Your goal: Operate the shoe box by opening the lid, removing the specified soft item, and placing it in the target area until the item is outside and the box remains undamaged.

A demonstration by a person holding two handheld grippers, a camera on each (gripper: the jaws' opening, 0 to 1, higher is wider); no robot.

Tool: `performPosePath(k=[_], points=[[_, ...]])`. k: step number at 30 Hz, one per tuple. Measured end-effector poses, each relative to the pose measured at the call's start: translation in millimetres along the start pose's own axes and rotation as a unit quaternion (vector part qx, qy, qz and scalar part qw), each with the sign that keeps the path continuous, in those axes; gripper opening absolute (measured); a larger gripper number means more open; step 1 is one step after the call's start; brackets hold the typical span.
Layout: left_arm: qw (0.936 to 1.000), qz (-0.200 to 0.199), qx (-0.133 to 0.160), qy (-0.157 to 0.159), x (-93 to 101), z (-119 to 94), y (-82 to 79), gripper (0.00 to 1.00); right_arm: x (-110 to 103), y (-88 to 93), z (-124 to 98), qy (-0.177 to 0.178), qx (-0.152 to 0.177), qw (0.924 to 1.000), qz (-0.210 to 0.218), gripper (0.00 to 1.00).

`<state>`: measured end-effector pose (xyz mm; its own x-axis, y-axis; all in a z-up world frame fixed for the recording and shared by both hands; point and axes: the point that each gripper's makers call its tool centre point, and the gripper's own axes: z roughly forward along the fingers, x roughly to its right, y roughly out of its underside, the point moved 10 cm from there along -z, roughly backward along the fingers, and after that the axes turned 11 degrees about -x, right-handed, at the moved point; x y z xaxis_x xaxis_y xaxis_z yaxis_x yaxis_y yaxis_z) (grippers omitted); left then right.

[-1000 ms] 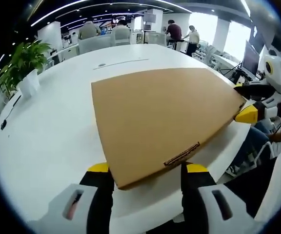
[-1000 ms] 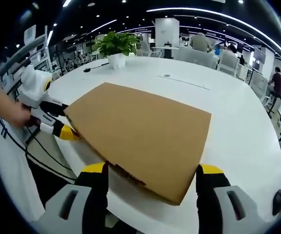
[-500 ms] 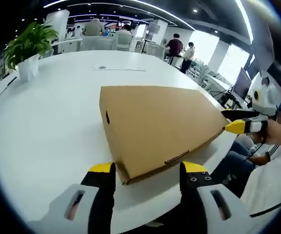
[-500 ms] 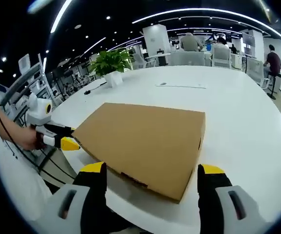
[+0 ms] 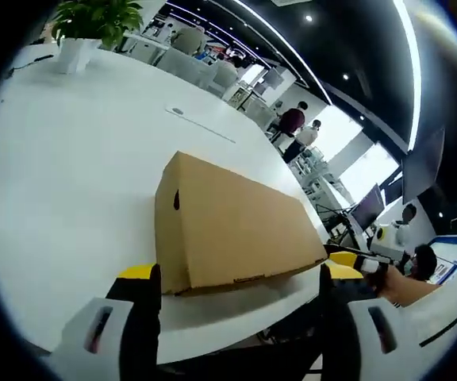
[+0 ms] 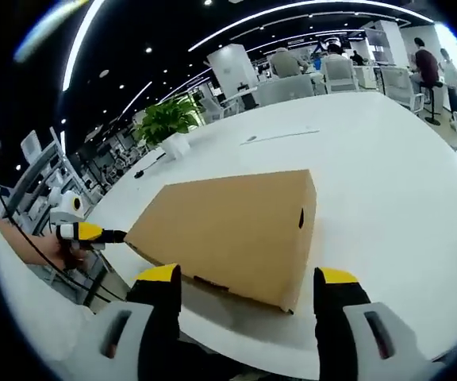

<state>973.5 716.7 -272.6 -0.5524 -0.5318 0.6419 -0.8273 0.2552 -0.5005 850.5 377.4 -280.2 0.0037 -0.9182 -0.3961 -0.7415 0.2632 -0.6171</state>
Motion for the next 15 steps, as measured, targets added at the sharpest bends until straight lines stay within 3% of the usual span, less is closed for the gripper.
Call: performPosePath(k=[4, 7, 10, 15], points=[[0.9993, -0.035, 0.007, 0.010, -2.5, -1.8, 1.9, 0.91, -4.1, -3.6, -4.4, -0.035, 0.035, 0.9972, 0.056, 0.81], [0.9991, -0.037, 0.017, -0.006, -1.5, -4.7, 0.3, 0.95, -5.0, -5.4, -7.4, -0.019, 0.032, 0.9985, 0.041, 0.82], [0.9994, -0.029, 0.021, 0.003, -1.9, -7.2, -2.2, 0.89, -2.4, -5.7, -5.0, -0.024, 0.030, 0.9985, 0.040, 0.82], [0.9995, -0.008, 0.031, -0.005, 2.2, -8.9, -7.9, 0.88, 0.1, -7.0, -7.1, -0.020, 0.034, 0.9976, 0.057, 0.86]])
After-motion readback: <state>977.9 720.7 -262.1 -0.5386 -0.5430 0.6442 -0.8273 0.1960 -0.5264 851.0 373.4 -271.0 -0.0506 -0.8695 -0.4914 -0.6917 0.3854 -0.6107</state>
